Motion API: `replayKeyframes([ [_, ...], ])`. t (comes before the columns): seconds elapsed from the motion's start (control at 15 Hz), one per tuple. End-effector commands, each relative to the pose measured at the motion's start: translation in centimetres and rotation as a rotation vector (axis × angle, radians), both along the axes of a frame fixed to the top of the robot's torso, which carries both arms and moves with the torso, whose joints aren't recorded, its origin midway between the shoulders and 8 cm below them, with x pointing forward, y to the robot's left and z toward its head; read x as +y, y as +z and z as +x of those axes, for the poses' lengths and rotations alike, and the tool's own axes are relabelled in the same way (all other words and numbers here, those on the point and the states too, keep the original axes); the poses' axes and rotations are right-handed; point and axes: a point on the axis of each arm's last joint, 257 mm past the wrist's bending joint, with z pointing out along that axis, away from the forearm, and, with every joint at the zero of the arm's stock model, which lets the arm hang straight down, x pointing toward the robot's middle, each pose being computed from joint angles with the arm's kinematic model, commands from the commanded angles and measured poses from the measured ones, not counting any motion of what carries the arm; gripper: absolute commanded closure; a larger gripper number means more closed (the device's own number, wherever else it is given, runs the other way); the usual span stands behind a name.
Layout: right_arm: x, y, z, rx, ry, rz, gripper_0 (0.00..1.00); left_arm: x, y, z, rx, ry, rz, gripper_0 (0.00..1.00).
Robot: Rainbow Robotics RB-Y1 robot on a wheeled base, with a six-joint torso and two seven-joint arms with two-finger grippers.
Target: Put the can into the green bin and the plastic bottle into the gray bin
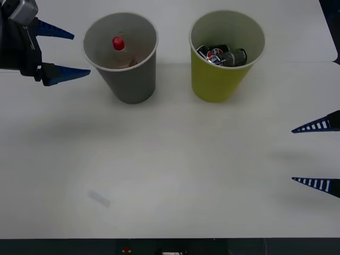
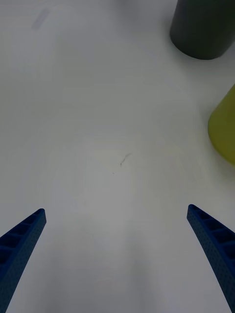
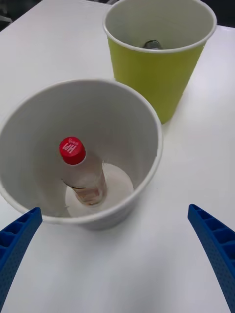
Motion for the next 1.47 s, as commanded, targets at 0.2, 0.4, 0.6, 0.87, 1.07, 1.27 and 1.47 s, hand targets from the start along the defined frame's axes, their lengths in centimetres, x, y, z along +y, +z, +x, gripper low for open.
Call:
replayKeyframes([
  [0.2, 0.0, 0.0, 0.0, 0.000, 0.000, 0.000, 0.00, 2.4, -3.9, -3.5, -0.028, -0.087, 0.010, 0.00],
  [0.4, 0.0, 0.0, 0.0, 0.000, 0.000, 0.000, 0.00, 3.3, -5.8, -5.3, -0.041, -0.126, 0.013, 0.00],
  [0.6, 0.0, 0.0, 0.0, 0.000, 0.000, 0.000, 0.00, 4.1, -7.5, -6.8, -0.055, -0.164, 0.037, 0.00],
  [0.87, 0.0, 0.0, 0.0, 0.000, 0.000, 0.000, 0.00, 5.0, -9.4, -9.0, -0.055, -0.203, 0.093, 0.00],
  [1.07, 0.0, 0.0, 0.0, 0.000, 0.000, 0.000, 0.00, 5.2, -10.5, -10.5, -0.044, -0.228, 0.123, 0.00],
  [1.27, 0.0, 0.0, 0.0, 0.000, 0.000, 0.000, 0.00, 5.9, -11.7, -11.7, -0.045, -0.253, 0.151, 0.00],
  [1.47, 0.0, 0.0, 0.0, 0.000, 0.000, 0.000, 0.00, 6.0, -12.8, -13.4, -0.029, -0.277, 0.170, 0.00],
])
